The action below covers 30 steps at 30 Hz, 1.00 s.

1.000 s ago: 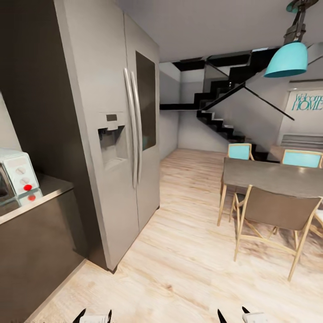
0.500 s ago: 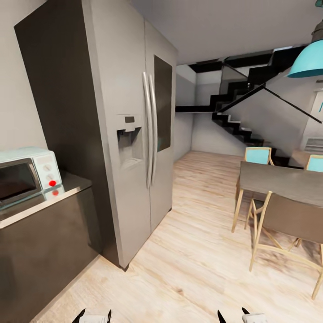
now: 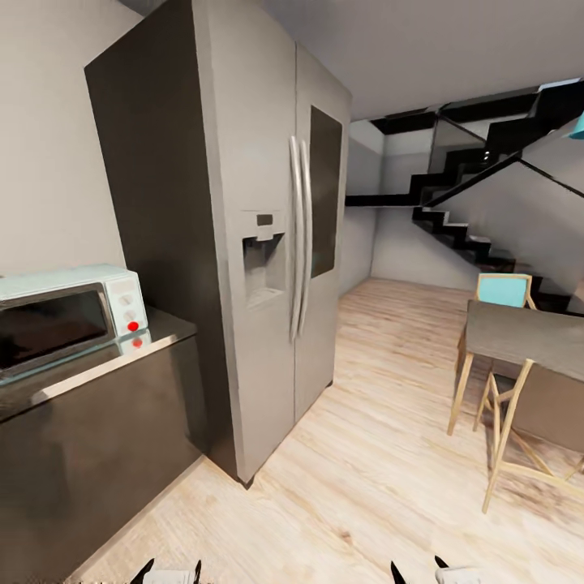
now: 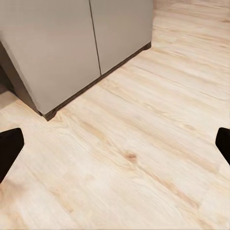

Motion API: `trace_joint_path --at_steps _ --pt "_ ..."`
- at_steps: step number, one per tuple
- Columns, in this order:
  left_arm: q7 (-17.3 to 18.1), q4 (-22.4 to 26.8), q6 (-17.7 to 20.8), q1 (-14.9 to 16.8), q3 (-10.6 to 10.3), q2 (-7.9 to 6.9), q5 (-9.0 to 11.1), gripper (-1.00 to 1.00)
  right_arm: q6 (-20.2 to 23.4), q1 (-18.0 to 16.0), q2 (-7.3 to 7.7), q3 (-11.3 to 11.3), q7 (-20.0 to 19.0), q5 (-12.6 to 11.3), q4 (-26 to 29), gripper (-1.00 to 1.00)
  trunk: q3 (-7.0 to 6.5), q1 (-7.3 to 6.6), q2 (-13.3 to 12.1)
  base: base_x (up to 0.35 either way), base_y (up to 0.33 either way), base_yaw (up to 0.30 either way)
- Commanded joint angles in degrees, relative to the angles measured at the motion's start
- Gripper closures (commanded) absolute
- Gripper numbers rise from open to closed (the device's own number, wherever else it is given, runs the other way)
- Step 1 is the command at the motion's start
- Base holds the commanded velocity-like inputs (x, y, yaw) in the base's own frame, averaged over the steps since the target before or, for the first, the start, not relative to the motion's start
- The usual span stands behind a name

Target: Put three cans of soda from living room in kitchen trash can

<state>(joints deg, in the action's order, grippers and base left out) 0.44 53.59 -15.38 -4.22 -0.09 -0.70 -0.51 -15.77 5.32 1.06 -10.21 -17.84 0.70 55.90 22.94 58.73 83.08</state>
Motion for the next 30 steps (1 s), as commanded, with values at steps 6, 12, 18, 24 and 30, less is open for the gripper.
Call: trace_joint_path --at_steps 6,12,18,24,30 --pt "0.0 0.0 0.0 0.0 0.0 0.00 0.0 -1.00 0.0 0.0 0.00 0.2 0.0 0.0 0.0 -1.00 -0.30 0.00 0.0 0.000 0.000 0.217" --pt "0.0 0.0 0.0 0.0 0.0 0.00 0.0 -1.00 0.0 0.0 0.00 0.3 0.0 0.0 0.0 -1.00 -0.60 0.00 0.0 0.000 0.000 0.217" --pt "0.0 0.0 0.0 0.0 0.0 0.00 0.0 -1.00 0.0 0.0 0.00 0.3 0.0 0.0 0.0 -1.00 -0.90 0.00 0.0 0.000 0.000 0.217" --pt "0.0 0.0 0.0 0.0 -0.1 0.00 0.0 -1.00 0.0 0.0 0.00 0.3 0.0 0.0 0.0 -1.00 -1.20 0.00 0.0 0.000 0.000 0.217" --pt "0.0 0.0 0.0 0.0 -0.2 0.00 0.0 -1.00 0.0 0.0 0.00 0.3 0.0 0.0 -0.1 -1.00 -1.47 0.00 0.0 0.000 0.000 0.220"
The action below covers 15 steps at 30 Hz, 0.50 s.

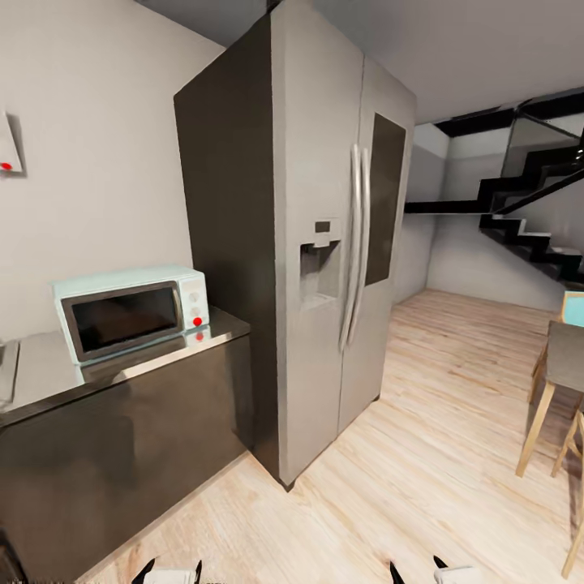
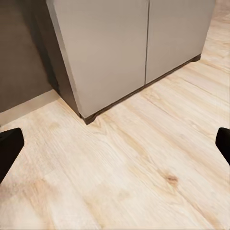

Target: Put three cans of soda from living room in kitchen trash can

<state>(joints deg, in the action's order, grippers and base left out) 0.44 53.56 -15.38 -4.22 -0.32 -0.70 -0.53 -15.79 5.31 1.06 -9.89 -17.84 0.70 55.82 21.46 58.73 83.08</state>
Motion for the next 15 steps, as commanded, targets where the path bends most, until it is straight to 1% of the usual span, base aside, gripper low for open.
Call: trace_joint_path --at_steps 1,11,15 --pt "0.0 0.0 0.0 0.0 0.0 0.00 0.0 -1.00 0.0 0.0 0.00 0.0 0.0 0.0 0.0 -1.00 -0.03 0.00 0.0 0.000 0.000 0.234" --pt "0.0 0.0 0.0 0.0 0.0 0.00 0.0 -1.00 0.1 0.0 -0.15 0.1 0.0 0.0 0.0 -1.00 0.07 0.00 0.0 0.000 0.000 0.236" --pt "0.0 0.0 0.0 0.0 0.0 0.00 -0.1 -1.00 0.2 0.0 -0.14 1.0 0.0 0.0 0.0 -1.00 0.22 0.00 0.0 0.000 0.000 0.220"
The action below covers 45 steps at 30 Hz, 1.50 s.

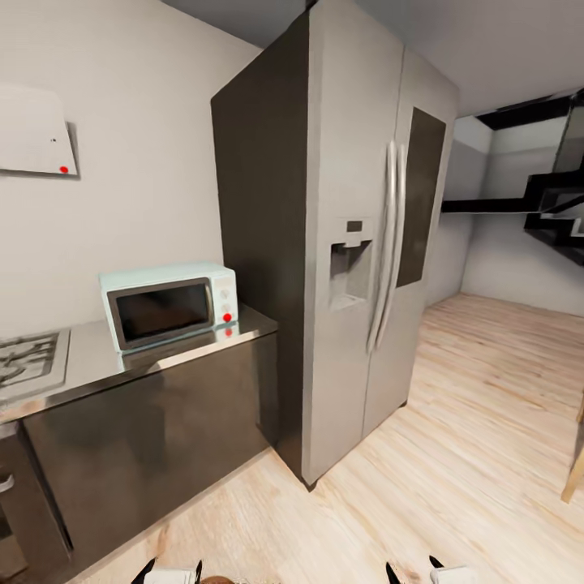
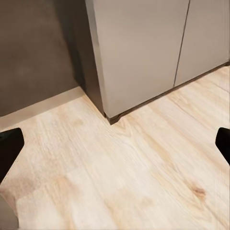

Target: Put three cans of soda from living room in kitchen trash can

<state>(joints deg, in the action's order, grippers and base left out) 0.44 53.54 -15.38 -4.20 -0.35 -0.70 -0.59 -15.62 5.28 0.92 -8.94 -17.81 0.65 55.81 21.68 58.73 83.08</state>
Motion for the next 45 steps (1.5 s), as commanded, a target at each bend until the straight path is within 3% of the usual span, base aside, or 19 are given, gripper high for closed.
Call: trace_joint_path --at_steps 1,18,30,45 --pt "0.0 0.0 0.0 0.0 0.0 0.00 0.0 -1.00 0.0 0.0 0.01 0.2 0.0 0.0 0.0 -1.00 0.04 0.00 0.0 0.000 0.000 0.218" --pt "0.0 0.0 0.0 0.1 0.0 0.00 -0.1 -1.00 0.1 0.0 0.04 2.2 0.2 0.0 -1.3 -1.00 0.91 0.00 0.0 0.000 0.000 0.206" --pt "0.0 0.0 0.0 0.1 0.0 0.00 -0.1 -1.00 0.0 0.0 0.12 5.4 4.7 0.0 -1.7 -1.00 1.54 0.00 0.0 0.000 0.000 0.204" --pt "0.0 0.0 0.0 0.1 -0.1 0.00 -0.1 -1.00 0.0 0.0 0.14 5.9 5.1 0.1 -1.7 -1.00 2.33 0.00 0.0 0.000 0.000 0.204"
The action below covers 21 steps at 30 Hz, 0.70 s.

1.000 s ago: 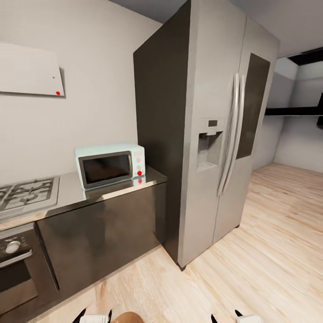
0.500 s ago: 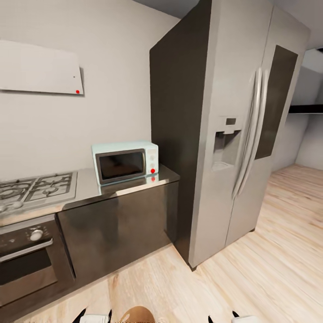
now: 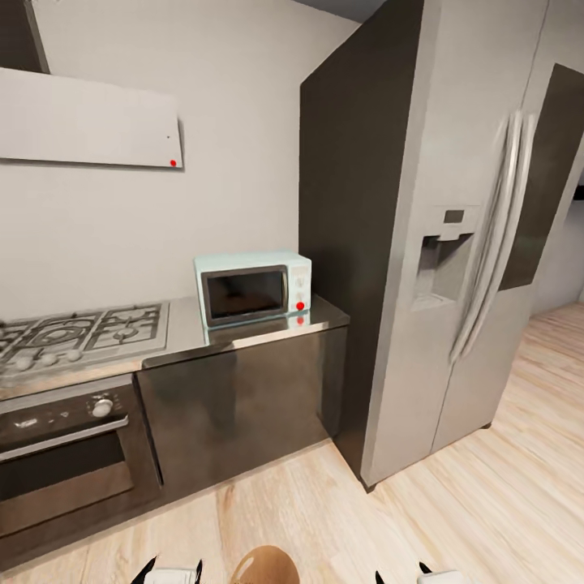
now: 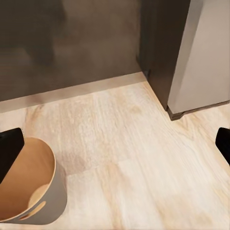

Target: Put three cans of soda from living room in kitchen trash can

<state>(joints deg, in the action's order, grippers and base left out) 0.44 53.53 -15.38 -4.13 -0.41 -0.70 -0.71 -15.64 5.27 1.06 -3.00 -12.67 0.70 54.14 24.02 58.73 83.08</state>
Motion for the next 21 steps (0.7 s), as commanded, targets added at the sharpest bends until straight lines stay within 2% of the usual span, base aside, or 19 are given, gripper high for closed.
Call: trace_joint_path --at_steps 1,21 --pt "0.0 0.0 0.0 0.0 0.0 0.00 0.0 -1.00 0.0 0.0 0.00 0.0 0.0 0.0 0.0 -1.00 0.05 0.00 0.0 0.000 0.000 0.204" --pt "0.0 -1.0 0.0 0.0 0.0 0.00 0.2 -1.00 0.0 0.0 0.00 0.1 0.0 0.0 -0.5 -1.00 0.89 0.00 0.0 0.000 0.000 0.214"
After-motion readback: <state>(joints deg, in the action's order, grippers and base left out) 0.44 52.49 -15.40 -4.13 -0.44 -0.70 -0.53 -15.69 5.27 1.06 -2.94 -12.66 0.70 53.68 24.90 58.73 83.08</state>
